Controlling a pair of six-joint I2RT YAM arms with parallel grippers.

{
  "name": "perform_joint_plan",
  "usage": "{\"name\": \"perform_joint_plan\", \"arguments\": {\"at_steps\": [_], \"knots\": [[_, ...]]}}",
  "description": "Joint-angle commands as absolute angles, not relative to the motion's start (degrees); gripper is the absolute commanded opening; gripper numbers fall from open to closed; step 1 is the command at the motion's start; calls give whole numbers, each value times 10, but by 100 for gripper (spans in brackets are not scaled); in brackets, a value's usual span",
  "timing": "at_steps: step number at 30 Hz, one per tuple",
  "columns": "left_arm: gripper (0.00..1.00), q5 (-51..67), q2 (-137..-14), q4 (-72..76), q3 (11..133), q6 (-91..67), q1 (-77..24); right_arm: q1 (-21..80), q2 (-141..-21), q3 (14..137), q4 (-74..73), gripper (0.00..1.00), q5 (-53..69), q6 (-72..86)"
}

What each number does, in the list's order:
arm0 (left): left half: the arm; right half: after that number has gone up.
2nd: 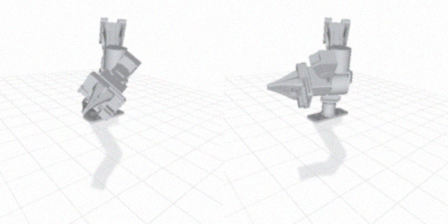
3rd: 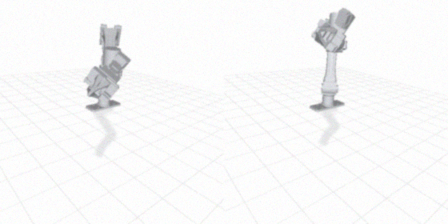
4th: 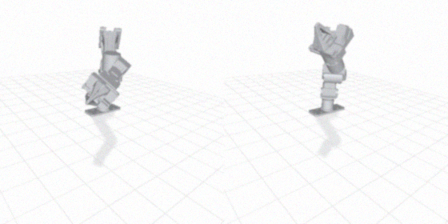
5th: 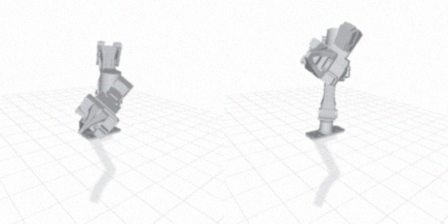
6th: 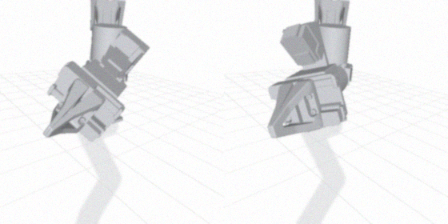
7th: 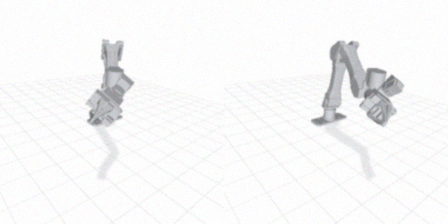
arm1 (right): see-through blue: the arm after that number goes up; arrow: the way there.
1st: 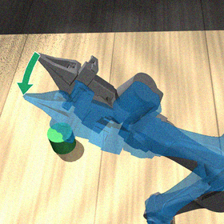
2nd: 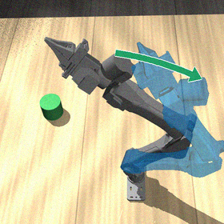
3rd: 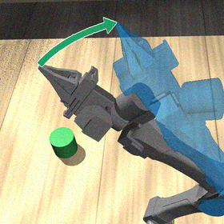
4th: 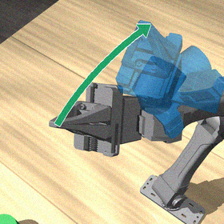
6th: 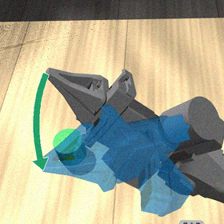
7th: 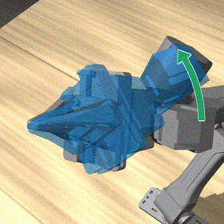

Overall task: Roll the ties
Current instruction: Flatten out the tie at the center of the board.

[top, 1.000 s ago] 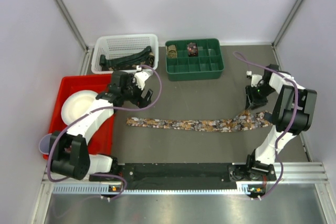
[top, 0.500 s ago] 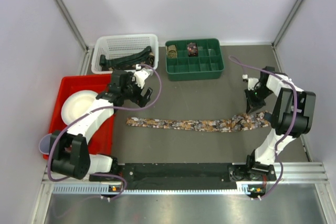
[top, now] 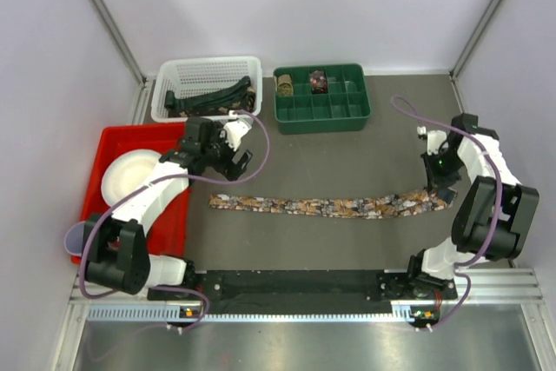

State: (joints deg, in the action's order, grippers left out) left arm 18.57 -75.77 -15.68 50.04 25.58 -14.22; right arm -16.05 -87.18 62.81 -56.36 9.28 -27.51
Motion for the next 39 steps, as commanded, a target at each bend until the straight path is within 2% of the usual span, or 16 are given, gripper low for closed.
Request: {"name": "perform_joint_plan", "arguments": {"at_steps": [1,3,4,6,7,14,16,24,27,29,30,31,39], "knots": [[99,221,-774,-248,543,322,-139,-185,-904,618,-540,0,62,-304],[99,241,-761,-261,534,361,-139,-192,-929,640,-554,2,83,-301],[99,252,-756,-259,527,373,-139,-196,-933,647,-555,14,88,-298],[99,260,-750,-268,517,402,-139,-210,-940,665,-549,30,96,-298],[99,268,-752,-278,518,421,-139,-212,-943,671,-546,44,94,-301],[99,284,-838,-412,563,600,-137,-201,-984,708,-534,67,102,-401],[99,278,-852,-410,570,620,-137,-194,-996,697,-501,68,85,-411],[99,267,-875,-397,584,614,-134,-172,-1036,653,-459,61,36,-376],[99,264,-875,-386,577,597,-130,-158,-1032,613,-446,54,40,-362],[99,250,-876,-379,564,592,-130,-156,-1031,598,-436,32,38,-348],[99,241,-877,-363,559,589,-128,-156,-1034,599,-434,5,36,-343],[99,236,-879,-360,556,589,-126,-156,-1036,612,-435,0,28,-338],[99,291,-883,-402,567,643,-119,-222,-1083,783,-492,0,2,-346]]}}
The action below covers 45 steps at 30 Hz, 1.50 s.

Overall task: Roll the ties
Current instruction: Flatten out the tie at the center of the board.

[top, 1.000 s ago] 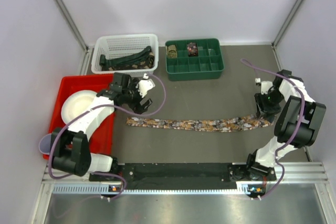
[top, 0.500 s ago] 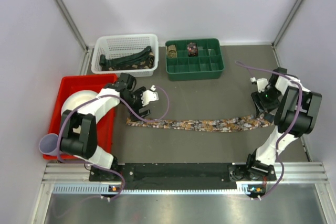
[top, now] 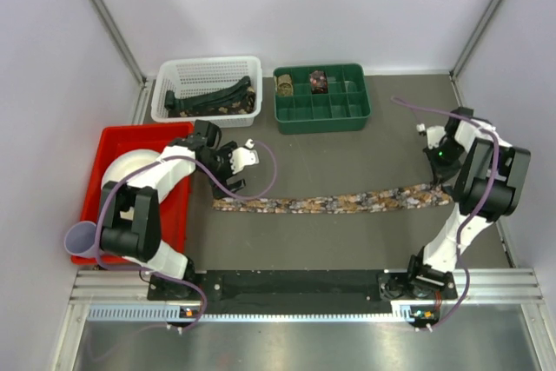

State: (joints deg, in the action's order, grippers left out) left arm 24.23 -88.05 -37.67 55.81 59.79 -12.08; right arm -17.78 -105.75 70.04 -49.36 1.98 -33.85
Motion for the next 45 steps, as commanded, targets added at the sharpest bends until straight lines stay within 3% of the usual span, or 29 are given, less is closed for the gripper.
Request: {"name": "perform_joint_plan", "arguments": {"at_steps": [1,17,27,35,40,43,44,45], "knots": [[99,302,-883,-416,567,651,-119,-231,-1085,801,-495,0,-22,-361],[99,356,-795,-338,554,553,-133,-393,-1142,861,-447,0,-108,-440],[99,316,-740,-294,536,511,-132,-401,-1076,829,-346,0,-132,-447],[99,292,-686,-175,495,416,-132,-401,-1025,793,-246,0,-158,-513],[99,293,-678,-143,497,343,-132,-393,-1018,798,-274,0,-162,-527],[99,348,-664,-131,493,326,-132,-383,-1005,823,-379,44,-103,-498],[99,357,-656,-118,489,313,-132,-375,-991,830,-400,70,-87,-490],[99,365,-653,-118,488,304,-133,-370,-984,834,-444,78,-51,-474]]}}
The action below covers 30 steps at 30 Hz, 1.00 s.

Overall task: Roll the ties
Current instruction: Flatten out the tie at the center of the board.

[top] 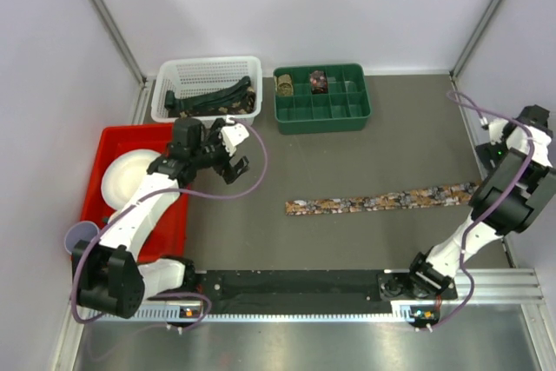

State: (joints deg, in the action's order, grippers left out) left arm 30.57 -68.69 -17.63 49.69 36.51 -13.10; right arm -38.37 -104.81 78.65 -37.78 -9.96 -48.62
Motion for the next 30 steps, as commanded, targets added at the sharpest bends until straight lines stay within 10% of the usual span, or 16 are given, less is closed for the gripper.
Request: {"name": "perform_joint_plan", "arguments": {"at_steps": [1,7,13,20,24,30], "knots": [[99,391,-653,-117,489,309,-133,-366,-978,841,-467,87,-30,-466],[99,485,-679,-207,518,422,-139,-314,-899,892,-597,93,155,-402],[99,286,-731,-204,550,440,-264,-197,-792,916,-595,99,302,-296],[99,314,-824,-237,649,414,-309,-159,-778,768,-291,99,570,127],[99,329,-854,-177,634,379,-337,-36,-871,840,-534,99,571,-62],[99,367,-872,-150,564,377,-369,73,-898,701,-465,99,577,-5]]}}
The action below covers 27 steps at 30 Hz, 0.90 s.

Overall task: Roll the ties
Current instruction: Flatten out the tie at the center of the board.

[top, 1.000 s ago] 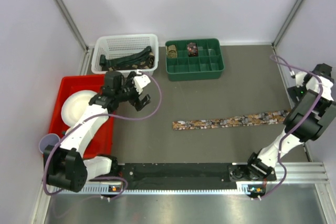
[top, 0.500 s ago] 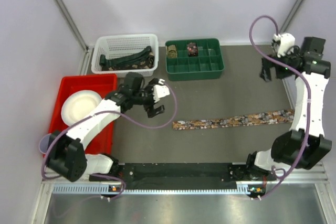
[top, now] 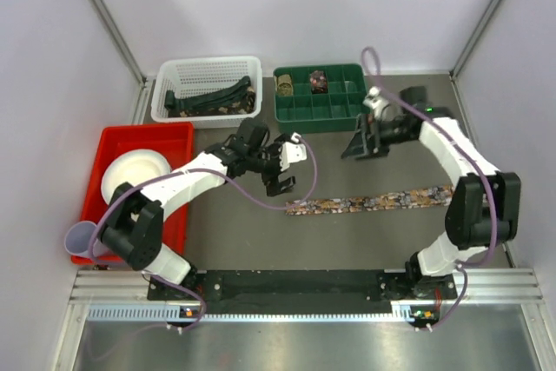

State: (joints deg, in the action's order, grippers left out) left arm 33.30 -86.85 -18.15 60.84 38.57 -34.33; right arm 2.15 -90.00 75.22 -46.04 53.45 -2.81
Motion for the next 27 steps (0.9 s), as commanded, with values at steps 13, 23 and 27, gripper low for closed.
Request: {"name": "perform_joint_plan", "arguments": {"at_steps": [13,23,27], "knots": [[92,297,-972,-92,536,354,-420,136,-979,544,-264,56,580,129],[75,221,-1023,-79,549,343,-478,155,-991,520,-244,27,585,146],[55,204,-1013,-103,546,359,-478,184,-1009,522,-224,21,582,162]]}}
